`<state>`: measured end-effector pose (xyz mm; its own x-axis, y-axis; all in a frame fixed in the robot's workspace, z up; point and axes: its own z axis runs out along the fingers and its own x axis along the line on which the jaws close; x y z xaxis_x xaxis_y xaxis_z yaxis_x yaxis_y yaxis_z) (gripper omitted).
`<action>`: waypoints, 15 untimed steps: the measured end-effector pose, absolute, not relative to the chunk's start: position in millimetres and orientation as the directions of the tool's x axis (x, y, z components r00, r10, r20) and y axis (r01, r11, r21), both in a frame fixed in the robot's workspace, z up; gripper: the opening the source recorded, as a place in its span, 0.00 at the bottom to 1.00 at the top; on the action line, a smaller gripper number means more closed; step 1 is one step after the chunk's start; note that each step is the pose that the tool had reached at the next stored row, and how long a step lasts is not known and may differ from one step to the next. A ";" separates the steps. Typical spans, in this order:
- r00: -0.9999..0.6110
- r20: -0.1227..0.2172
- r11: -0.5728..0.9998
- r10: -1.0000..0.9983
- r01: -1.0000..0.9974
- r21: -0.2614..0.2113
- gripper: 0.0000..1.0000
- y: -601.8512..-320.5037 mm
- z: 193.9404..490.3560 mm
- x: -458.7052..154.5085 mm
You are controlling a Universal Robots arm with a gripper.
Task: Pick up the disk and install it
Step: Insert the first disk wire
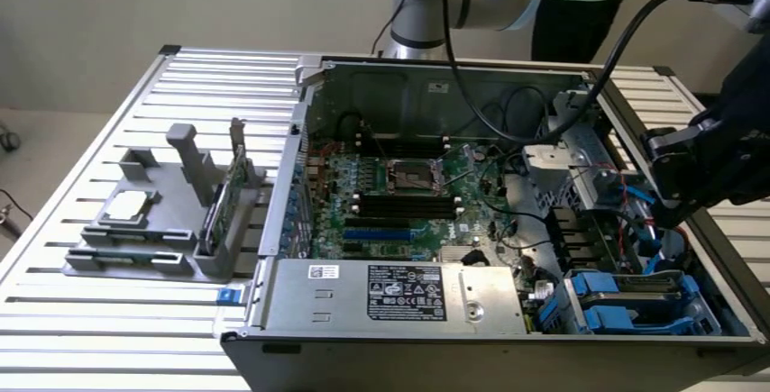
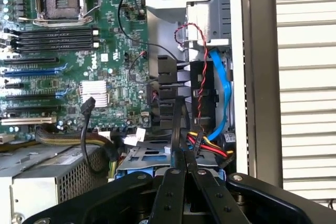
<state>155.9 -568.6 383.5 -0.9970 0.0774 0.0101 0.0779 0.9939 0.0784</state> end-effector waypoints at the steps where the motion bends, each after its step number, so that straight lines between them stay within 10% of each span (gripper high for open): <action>1: -0.996 0.009 0.993 0.088 0.088 0.079 0.13 -568.6 383.5 155.9; 15: -0.979 -0.054 0.977 0.198 0.193 0.091 0.13 -568.7 382.3 155.9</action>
